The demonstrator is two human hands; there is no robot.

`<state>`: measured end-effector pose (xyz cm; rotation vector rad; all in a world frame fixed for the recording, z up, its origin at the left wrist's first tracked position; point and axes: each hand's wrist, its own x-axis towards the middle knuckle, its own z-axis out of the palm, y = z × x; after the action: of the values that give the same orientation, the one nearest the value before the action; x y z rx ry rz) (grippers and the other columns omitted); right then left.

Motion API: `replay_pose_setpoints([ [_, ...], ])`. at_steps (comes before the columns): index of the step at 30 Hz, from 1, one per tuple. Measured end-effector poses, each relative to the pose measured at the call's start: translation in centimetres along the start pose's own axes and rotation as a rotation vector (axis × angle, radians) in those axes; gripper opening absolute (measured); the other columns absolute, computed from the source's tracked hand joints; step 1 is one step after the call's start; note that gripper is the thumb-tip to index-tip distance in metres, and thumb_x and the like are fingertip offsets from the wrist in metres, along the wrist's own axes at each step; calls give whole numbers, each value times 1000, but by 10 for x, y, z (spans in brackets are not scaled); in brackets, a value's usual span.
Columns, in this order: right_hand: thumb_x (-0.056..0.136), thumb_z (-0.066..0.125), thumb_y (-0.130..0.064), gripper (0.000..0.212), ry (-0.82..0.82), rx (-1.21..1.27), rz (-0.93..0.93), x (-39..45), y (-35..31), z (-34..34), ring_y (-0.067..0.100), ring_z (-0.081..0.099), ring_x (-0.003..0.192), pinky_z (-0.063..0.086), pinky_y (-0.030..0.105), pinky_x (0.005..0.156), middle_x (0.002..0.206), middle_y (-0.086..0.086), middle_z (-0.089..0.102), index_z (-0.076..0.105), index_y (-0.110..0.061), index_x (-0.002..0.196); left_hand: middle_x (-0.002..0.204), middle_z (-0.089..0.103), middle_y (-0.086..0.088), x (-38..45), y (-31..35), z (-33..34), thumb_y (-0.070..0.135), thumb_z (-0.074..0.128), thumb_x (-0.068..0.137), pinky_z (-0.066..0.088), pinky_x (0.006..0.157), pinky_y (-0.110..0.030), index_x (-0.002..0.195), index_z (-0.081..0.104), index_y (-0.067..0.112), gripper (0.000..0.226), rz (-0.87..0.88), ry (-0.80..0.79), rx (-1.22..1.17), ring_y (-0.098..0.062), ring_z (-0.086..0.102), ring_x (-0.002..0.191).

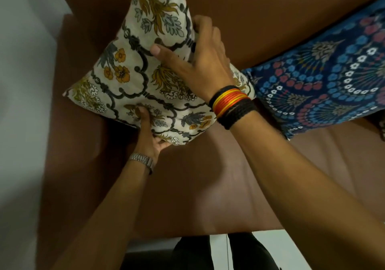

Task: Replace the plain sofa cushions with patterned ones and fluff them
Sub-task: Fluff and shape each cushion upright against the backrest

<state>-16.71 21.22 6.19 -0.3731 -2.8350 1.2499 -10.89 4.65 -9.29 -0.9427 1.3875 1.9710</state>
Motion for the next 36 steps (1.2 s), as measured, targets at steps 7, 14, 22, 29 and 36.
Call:
replay_pose_setpoints([
  [7, 80, 65, -81, 95, 4, -72, -39, 0, -6, 3, 26, 53, 130, 46, 60, 106, 139, 1, 51, 42, -23, 151, 164, 44, -15, 6, -1, 1, 93, 37, 77, 46, 110, -63, 165, 31, 25, 110, -42, -20, -63, -38, 52, 142],
  [14, 81, 67, -78, 96, -33, -55, -30, 8, -1, 5, 26, 51, 136, 36, 66, 113, 145, 1, 49, 39, -23, 155, 169, 34, -16, 0, 4, 15, 94, 65, 29, 37, 115, -68, 166, 24, 26, 158, -14, 41, -138, -42, 39, 151],
  [22, 97, 61, -64, 96, -21, 7, -90, -23, 32, -5, 30, 4, 167, 3, 68, 129, 180, 9, 8, 18, -21, 170, 152, 55, -9, -18, -8, -8, 95, 47, 72, 62, 89, -51, 155, 44, 30, 106, 89, 146, 127, -28, 65, 124],
  [29, 103, 48, -63, 70, -240, 91, -9, -180, 161, -64, 6, 2, 166, 14, 53, 134, 179, -15, 5, 8, -55, 160, 143, 62, 2, -87, -41, -19, 96, 54, 68, 55, 96, -40, 119, 58, 49, 69, 424, 367, 471, -15, 63, 125],
  [36, 98, 67, -50, 71, -23, 11, 2, -196, 235, -180, 24, 15, 166, 22, 60, 130, 177, 1, 23, 44, -25, 159, 158, 51, -2, -106, -105, 96, 59, 50, 102, 47, 103, -47, 154, 47, 27, 61, 294, 397, 193, -25, 50, 143],
])
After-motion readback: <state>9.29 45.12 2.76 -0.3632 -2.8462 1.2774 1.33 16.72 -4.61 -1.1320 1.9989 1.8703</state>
